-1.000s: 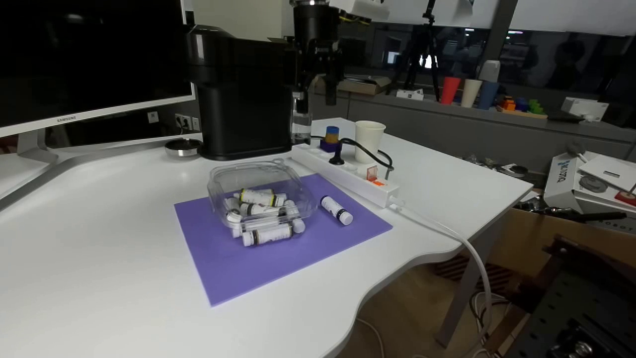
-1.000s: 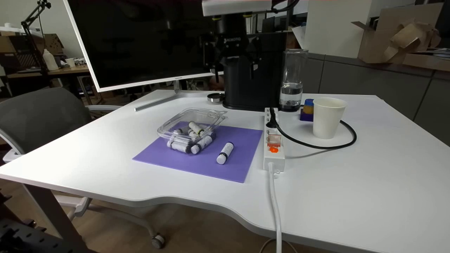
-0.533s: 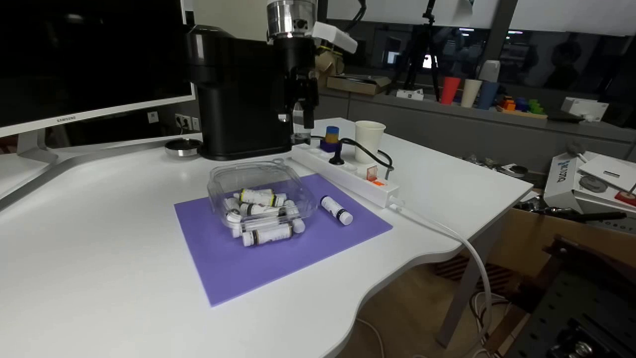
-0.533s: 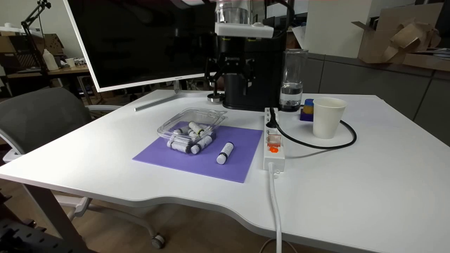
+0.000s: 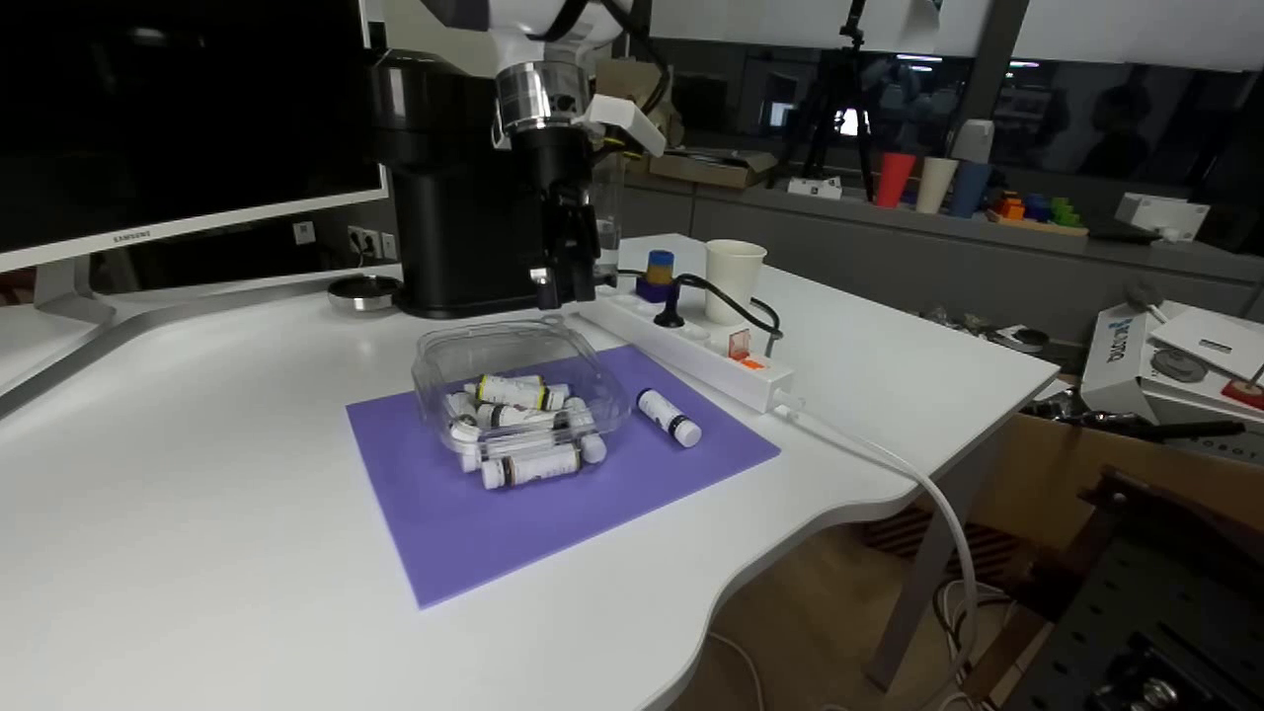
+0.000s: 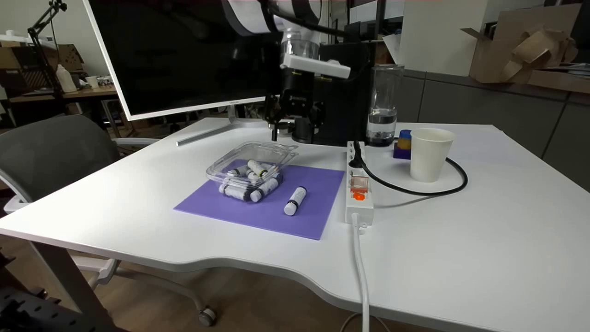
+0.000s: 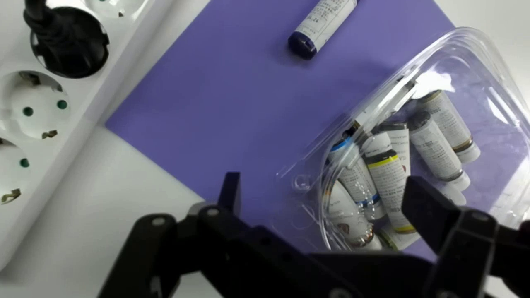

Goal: Open the lid of the clear container

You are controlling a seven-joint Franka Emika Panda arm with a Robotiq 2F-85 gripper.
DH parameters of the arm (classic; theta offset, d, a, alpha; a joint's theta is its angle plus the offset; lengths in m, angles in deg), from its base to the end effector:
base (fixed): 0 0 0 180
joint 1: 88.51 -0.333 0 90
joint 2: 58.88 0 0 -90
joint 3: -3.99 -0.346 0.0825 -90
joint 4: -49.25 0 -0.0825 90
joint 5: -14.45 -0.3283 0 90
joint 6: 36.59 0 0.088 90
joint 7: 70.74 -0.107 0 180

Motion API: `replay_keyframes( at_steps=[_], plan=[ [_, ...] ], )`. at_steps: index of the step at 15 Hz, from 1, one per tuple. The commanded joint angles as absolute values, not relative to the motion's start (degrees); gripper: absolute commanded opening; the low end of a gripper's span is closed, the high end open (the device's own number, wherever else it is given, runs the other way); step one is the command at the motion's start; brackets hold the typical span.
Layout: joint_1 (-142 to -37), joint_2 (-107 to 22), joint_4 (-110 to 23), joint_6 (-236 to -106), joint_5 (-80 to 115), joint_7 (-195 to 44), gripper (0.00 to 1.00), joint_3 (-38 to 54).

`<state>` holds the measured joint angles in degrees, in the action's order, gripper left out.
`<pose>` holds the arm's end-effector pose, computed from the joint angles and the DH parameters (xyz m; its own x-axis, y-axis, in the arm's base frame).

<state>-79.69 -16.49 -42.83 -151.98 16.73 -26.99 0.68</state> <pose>0.6308 -0.0689 0.2325 0.7385 0.6346 -0.2278 0.5916 -0.7719 -0.2326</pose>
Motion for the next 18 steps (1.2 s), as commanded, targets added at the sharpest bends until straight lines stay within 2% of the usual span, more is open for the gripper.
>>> replay_keyframes(
  at_steps=[1, 8, 18],
  plan=[
    [-79.7, -11.8, -35.7, -147.2, 17.0, -26.0, 1.00, 0.5],
    [-80.6, -8.8, -31.1, -140.0, 17.5, -23.2, 1.00, -0.1],
    [-82.2, -9.9, -31.2, -132.9, 18.6, -19.9, 1.00, -0.5]
  ],
)
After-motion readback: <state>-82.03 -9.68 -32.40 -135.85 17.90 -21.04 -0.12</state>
